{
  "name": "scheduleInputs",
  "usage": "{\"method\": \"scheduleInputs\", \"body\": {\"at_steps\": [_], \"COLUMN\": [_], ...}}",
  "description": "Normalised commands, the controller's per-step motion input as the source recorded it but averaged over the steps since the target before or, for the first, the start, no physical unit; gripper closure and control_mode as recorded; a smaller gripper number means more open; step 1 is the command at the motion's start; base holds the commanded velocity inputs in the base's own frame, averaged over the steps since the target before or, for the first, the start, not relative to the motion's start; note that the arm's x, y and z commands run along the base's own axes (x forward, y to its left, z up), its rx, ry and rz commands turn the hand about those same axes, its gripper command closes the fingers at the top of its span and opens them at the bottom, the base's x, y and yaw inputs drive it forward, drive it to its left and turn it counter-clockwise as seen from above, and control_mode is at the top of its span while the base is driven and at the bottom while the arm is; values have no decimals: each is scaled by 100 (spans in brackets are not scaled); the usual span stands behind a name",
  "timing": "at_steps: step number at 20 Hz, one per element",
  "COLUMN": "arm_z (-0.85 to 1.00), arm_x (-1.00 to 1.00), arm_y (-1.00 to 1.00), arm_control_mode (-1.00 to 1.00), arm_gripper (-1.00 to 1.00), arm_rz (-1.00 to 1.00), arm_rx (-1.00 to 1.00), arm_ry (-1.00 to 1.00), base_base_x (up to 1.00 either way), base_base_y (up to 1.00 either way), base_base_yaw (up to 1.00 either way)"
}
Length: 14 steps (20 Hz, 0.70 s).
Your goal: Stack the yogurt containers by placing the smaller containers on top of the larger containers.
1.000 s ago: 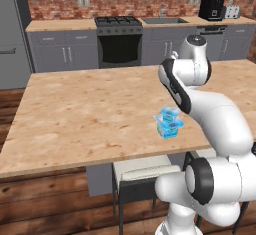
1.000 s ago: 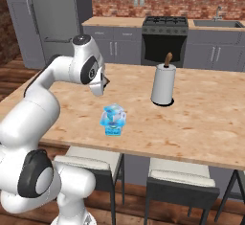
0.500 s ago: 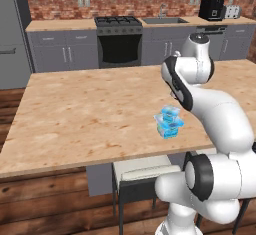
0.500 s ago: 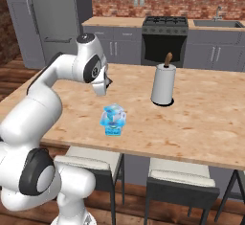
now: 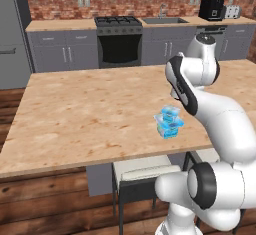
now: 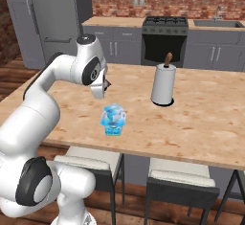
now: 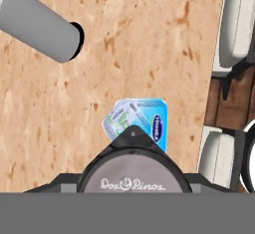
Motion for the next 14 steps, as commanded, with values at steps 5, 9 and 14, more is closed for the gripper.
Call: {"method": "scheduleInputs", "body": {"at_steps": [5, 9, 14], "arm_z": [0, 0, -6], "arm_x": [0, 0, 0], "arm_y": [0, 0, 0], "arm_control_mode": [-100, -100, -100], "arm_gripper": [100, 100, 100], "arm_rz": [0, 0, 0], "arm_rx": [0, 0, -1], "arm_ry": [0, 0, 0], "base_base_x": [0, 0, 0], "base_base_y": [0, 0, 0], "base_base_yaw": [0, 0, 0]}}
